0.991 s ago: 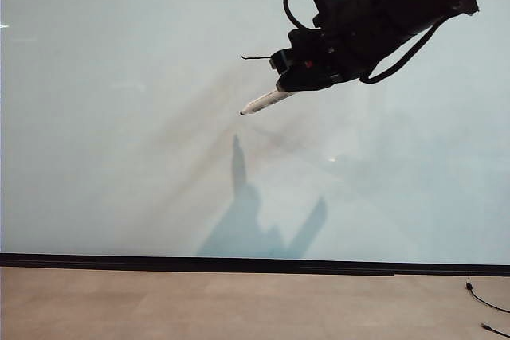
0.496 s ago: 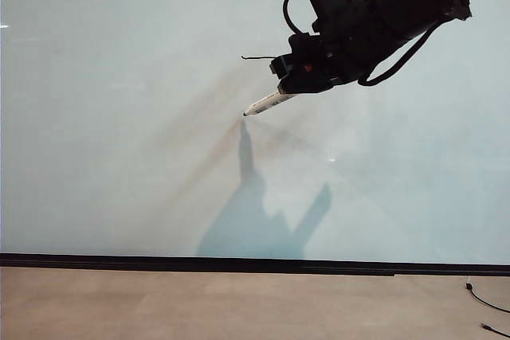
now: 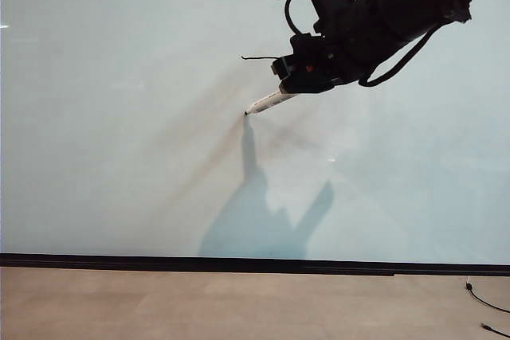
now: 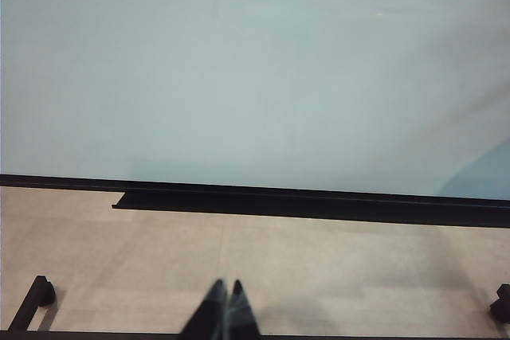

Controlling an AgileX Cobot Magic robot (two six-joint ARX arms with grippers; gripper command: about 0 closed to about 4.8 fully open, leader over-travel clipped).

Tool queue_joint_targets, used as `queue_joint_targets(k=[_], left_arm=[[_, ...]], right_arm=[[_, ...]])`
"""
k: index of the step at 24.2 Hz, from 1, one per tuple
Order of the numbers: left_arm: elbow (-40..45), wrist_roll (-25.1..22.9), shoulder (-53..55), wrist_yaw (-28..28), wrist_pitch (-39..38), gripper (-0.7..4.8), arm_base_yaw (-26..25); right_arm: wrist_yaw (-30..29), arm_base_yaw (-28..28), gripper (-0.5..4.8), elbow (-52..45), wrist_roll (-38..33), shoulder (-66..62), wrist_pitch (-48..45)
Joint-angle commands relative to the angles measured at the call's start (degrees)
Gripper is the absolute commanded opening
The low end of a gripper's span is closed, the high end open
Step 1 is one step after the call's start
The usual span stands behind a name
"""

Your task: Pick up the pen on the shelf to the right of the whiteboard and write the letter Z.

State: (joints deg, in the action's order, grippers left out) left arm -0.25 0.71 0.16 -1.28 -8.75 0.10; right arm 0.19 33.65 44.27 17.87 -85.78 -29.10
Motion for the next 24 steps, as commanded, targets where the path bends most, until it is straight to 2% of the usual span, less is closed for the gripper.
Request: queue_joint_targets(k=[1,24], left_arm=[[-0.13,-0.26,0.02,-0.02,0.63,-0.05,0.02],[-0.13,-0.26,0.02,-0.02,0.63,-0.05,0.0]], right_arm=[[0.11,-0.17,-0.09,0.28,0.07,-0.24,-1.18],[5.11,-0.22,-0.09,0.2,0.46,3.39,-0.94]])
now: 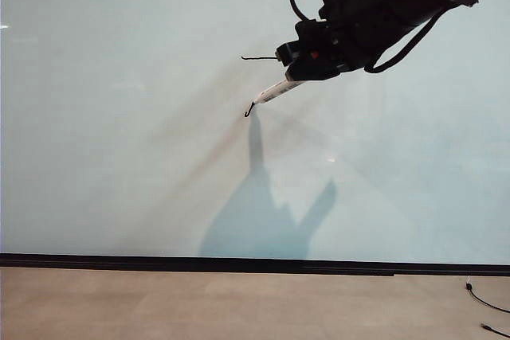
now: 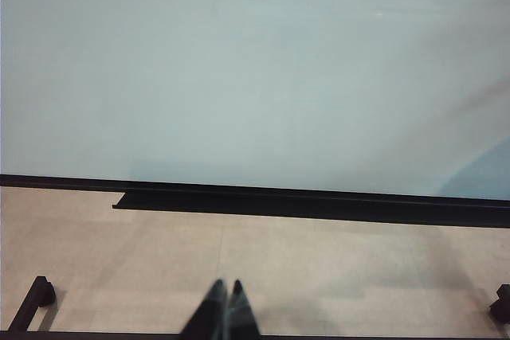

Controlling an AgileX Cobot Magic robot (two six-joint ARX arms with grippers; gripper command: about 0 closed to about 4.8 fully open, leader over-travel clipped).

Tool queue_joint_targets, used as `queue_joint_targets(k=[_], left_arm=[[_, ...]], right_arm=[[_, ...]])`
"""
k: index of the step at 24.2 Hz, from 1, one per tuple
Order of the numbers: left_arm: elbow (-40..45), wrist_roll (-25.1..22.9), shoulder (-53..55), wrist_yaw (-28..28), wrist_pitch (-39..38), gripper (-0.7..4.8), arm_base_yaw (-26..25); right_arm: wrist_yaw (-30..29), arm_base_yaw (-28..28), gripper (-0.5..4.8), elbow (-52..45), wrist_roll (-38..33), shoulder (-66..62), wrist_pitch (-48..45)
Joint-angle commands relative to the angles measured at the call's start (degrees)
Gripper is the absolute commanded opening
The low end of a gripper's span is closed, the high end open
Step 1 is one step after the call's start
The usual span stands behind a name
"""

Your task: Pick up the pen on the shelf to the right of the whiteboard and write the letter Z.

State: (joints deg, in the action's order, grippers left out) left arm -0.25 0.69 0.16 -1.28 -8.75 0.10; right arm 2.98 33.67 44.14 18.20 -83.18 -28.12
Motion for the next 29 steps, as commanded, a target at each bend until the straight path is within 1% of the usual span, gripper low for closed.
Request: queue_joint_targets(k=[1,15,29], left_arm=[[-0.13,-0.24,0.02,-0.02,0.63,-0.04,0.0],[-0.13,-0.24,0.02,-0.02,0.63,-0.04,0.0],[-0.13,-0.24,0.02,-0.02,0.61,-0.05,0.0]], right_arm=[[2.4,-0.24,-0.09,0.33,0.15,0.98,-1.88],[4.68,-0.83,-0.09,0.28,1.62,5.62,-0.28],[6.12,-1.95,-0.09,0.26,1.64,8.5,1.84]])
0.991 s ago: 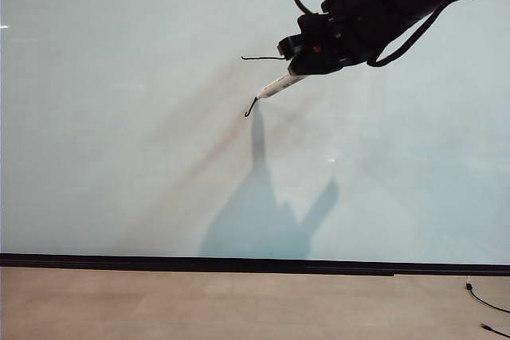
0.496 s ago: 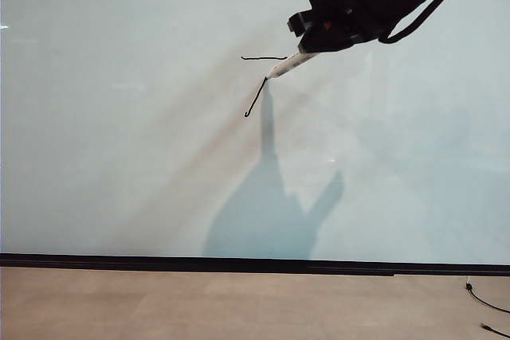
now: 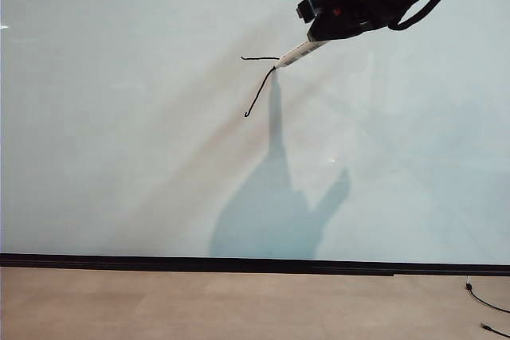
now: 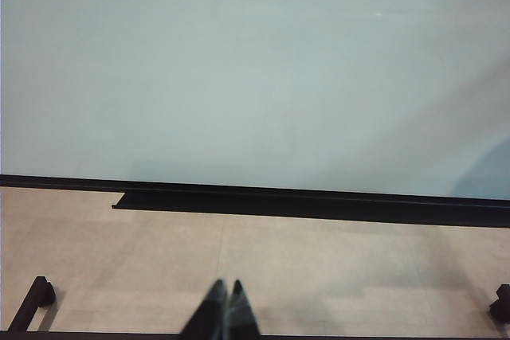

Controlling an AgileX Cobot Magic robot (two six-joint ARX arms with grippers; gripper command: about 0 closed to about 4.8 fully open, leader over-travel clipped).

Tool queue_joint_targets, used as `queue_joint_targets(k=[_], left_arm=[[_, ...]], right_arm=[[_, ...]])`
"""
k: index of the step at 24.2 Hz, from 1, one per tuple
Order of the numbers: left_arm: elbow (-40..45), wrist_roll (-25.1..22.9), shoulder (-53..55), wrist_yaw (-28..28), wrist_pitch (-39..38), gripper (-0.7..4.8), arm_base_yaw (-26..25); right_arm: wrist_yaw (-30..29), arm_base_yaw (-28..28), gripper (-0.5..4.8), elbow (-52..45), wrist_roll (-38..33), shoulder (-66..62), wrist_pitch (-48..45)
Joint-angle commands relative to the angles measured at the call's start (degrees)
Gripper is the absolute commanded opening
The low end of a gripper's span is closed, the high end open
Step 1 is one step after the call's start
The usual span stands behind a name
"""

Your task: Pick up the pen on the shelf to the right of the whiteboard and write the letter Z.

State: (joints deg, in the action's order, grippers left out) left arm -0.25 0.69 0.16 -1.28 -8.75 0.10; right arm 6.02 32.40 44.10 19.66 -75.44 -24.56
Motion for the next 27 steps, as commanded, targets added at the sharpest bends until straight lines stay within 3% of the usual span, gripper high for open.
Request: queue_joint_targets(k=[1,20,22,24,27], left_arm=[[-0.13,-0.24,0.02,-0.02,0.61,-0.04,0.0],[-0.13,-0.24,0.02,-0.02,0.63,-0.04,0.0],[-0.13,-0.24,0.02,-0.02,0.63,-0.04,0.0],[-0.13,-0.24,0.02,-0.02,0.63,-0.04,0.0],[-0.13,-0.24,0.02,-0.02,0.61,-0.05,0.0]], right_arm=[[3.1,-0.7,-0.09,0.31,0.17,0.81,-1.73],[3.06,-1.7,-0.09,0.28,0.55,2.89,-0.68],[2.14,-1.68,-0.09,0.22,0.52,2.91,-0.35],[-2.86,-1.29,-0.09,-0.57,-0.37,3.26,0.61],[-3.37,1.4,-0.09,-3.65,-2.67,3.89,-0.79]])
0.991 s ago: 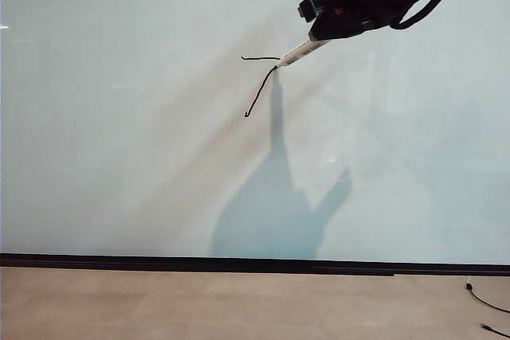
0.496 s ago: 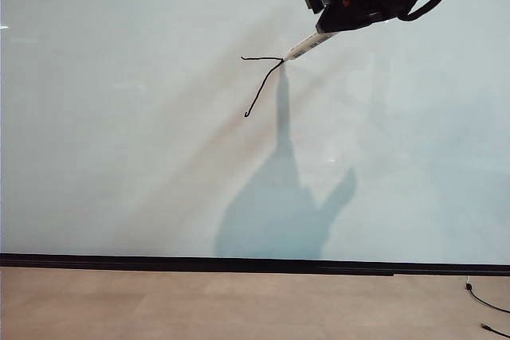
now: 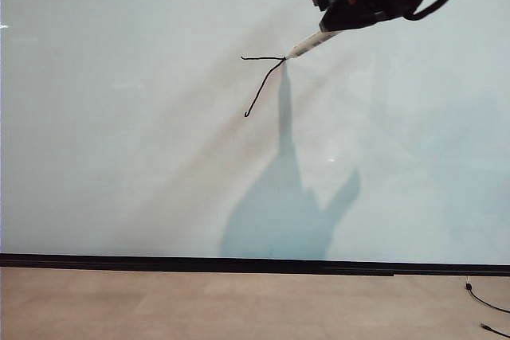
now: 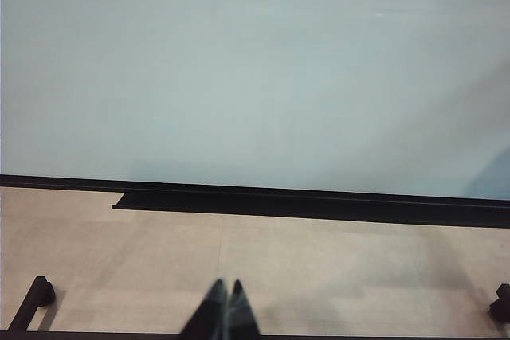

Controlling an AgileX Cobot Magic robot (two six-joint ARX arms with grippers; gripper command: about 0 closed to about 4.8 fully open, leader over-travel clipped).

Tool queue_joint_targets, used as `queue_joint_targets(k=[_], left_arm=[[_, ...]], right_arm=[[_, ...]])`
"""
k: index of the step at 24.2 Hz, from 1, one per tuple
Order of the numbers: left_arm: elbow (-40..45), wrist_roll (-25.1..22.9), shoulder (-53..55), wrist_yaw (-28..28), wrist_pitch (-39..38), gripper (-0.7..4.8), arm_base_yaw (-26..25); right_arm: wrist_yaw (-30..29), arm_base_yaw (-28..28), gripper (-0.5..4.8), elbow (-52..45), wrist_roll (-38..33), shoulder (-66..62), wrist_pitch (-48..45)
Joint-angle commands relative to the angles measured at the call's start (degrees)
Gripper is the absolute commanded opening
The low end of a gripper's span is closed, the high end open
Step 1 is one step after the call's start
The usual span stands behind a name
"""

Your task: Pick up the pen on the shelf to the right of the whiteboard and write the letter Z.

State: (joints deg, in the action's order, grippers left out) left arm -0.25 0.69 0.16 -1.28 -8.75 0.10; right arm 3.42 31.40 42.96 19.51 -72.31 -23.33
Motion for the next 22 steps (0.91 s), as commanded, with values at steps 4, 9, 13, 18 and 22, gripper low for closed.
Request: queue_joint_targets(k=[4,9,13,18,22], left_arm=[[-0.13,-0.24,0.02,-0.02,0.63,-0.05,0.0],[-0.13,-0.24,0.02,-0.02,0.63,-0.04,0.0],[-0.13,-0.24,0.02,-0.02,0.63,-0.05,0.0],[-0.13,-0.24,0.02,0.0,0.63,-0.05,0.0],[-0.13,-0.24,0.02,0.0,0.61,-0.04,0.0]], right_arm=[[-0.76,5.6,-0.09,-8.07,-6.34,-0.28,-10.21],[-0.81,6.03,-0.09,-9.97,-11.54,-8.46,-21.84],[-0.9,5.44,-0.09,-9.07,-12.79,-13.25,-27.98],[-0.96,4.31,-0.09,-6.8,-13.92,-16.09,-28.0],[-1.51,3.58,-0.09,-6.32,-13.94,-16.52,-27.89]])
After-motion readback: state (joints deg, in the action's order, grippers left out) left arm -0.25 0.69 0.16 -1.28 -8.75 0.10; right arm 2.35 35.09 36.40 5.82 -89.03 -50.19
